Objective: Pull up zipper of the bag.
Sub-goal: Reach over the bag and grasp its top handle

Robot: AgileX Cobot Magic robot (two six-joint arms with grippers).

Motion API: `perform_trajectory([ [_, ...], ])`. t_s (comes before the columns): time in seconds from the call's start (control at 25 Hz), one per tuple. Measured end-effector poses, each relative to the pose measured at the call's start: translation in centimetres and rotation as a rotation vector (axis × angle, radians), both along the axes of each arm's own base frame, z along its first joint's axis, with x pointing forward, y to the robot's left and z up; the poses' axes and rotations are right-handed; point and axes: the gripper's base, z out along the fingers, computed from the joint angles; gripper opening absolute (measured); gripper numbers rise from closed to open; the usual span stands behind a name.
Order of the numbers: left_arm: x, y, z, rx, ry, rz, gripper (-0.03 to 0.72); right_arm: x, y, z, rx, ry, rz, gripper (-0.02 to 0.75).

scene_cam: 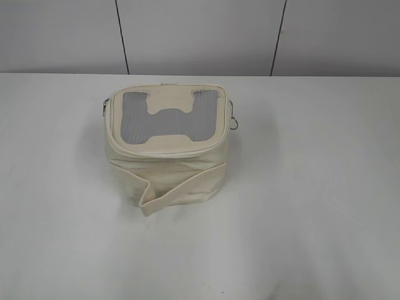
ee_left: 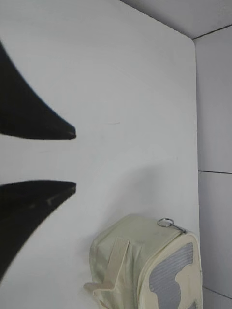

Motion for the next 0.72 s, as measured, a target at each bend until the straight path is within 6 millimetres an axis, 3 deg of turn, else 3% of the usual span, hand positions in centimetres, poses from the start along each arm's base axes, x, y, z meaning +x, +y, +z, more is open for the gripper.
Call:
perform_trajectory([
  [0.72,0.00,0.00,0.00,0.000,0.000,0.000,0.228,-0.03,0.25,-0.01,0.023,0.004,0.019,0.411],
])
